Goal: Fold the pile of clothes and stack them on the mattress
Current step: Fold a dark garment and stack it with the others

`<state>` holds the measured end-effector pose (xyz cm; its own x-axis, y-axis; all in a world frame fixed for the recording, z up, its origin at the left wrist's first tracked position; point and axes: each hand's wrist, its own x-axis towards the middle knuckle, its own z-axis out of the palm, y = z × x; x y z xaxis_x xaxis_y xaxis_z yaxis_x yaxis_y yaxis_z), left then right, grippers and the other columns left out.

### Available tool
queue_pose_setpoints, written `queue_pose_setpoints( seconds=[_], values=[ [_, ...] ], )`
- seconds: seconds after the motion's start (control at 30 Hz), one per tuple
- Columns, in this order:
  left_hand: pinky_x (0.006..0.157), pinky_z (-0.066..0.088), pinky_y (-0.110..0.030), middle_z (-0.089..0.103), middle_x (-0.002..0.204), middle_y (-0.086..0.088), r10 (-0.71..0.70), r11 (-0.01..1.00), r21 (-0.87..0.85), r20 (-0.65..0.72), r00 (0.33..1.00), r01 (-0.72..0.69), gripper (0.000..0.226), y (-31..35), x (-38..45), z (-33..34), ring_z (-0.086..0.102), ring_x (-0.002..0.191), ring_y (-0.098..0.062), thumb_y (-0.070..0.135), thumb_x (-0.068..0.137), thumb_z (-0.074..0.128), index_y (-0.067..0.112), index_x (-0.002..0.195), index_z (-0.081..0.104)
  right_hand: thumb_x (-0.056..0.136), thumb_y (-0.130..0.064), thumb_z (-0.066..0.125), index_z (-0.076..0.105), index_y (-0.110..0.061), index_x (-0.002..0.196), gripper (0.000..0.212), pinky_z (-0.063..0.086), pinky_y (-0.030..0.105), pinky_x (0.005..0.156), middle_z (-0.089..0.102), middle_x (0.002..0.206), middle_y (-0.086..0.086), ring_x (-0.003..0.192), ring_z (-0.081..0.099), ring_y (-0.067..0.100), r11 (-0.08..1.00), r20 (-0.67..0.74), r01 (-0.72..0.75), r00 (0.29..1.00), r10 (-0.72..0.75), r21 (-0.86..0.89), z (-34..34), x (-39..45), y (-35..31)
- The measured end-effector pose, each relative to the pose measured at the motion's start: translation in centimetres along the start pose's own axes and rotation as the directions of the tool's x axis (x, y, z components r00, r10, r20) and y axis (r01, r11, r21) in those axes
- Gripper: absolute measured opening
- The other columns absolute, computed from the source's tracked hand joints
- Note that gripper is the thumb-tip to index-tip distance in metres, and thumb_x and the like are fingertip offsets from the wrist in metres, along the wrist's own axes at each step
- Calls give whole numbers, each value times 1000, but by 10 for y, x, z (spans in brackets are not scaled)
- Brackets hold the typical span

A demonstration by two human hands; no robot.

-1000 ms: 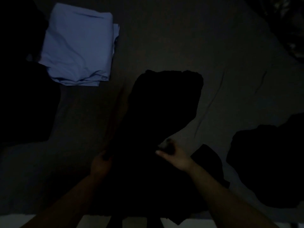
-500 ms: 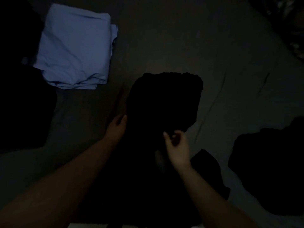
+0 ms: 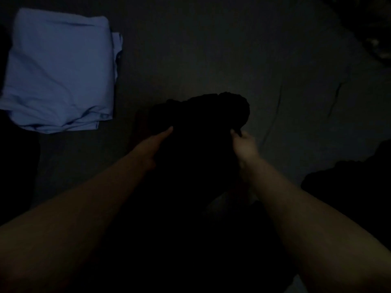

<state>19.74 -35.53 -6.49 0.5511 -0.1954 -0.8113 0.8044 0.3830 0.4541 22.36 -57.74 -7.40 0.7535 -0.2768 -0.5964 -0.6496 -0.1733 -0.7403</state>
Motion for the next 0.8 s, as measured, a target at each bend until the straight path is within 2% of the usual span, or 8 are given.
queue_pose_setpoints(
  seconds=[0.13,0.3,0.47,0.5,0.57,0.67,0.7,0.8],
  values=[
    [60,57,-22,73,80,0,96,995,-41,75,993,-93,31,40,-7,1,70,69,-11,28,95,46,17,88,74,101,-25,38,56,-22,104,18,49,20,63,65,94,-5,81,61,9,942,100,-21,995,-13,335,-49,-4,-39],
    [82,56,-30,72,101,-2,135,990,4,264,955,-141,34,78,-14,32,69,91,-15,31,61,71,16,90,77,90,-28,45,58,-18,106,23,56,22,64,74,83,-5,76,70,8,761,244,-106,967,-71,640,-98,-23,-85],
    [85,54,-26,66,113,-7,194,965,142,186,963,-222,36,73,-2,64,63,103,-21,28,87,56,8,116,63,70,-8,48,56,-23,101,35,55,20,61,71,79,-5,70,68,9,692,139,-3,980,-141,722,-128,-11,-85],
    [81,54,-20,66,111,-8,287,899,302,138,948,-316,34,65,5,67,62,103,-22,24,90,58,6,118,61,66,-6,48,57,-23,102,41,55,21,61,71,80,-4,69,68,10,696,109,10,986,-127,718,-132,-7,-78],
    [79,46,-12,65,109,-11,488,565,698,147,860,-440,32,43,18,63,59,105,-22,16,87,65,2,115,63,65,-1,51,57,-20,107,47,56,22,59,72,80,-2,67,69,11,744,95,-52,995,-16,666,-139,-1,-55],
    [105,34,-31,58,126,-18,492,48,902,353,796,-429,50,-2,25,47,49,123,-34,37,73,48,8,106,71,93,-1,37,57,-16,96,25,53,19,50,64,79,4,53,65,9,876,49,-216,975,216,432,-145,-2,-13],
    [109,31,-40,53,132,-20,478,-39,910,380,792,-413,54,-19,30,39,44,127,-39,40,69,44,11,104,72,97,-2,31,57,-17,91,30,51,18,48,60,78,4,52,62,10,896,45,-266,962,268,357,-147,-4,3],
    [110,31,-44,44,140,-21,454,17,962,235,860,-271,43,-51,24,24,37,132,-41,26,71,51,7,104,72,92,0,34,45,-16,69,30,36,16,36,46,55,0,43,45,10,891,11,-404,912,411,205,-150,-28,35]
  ],
)
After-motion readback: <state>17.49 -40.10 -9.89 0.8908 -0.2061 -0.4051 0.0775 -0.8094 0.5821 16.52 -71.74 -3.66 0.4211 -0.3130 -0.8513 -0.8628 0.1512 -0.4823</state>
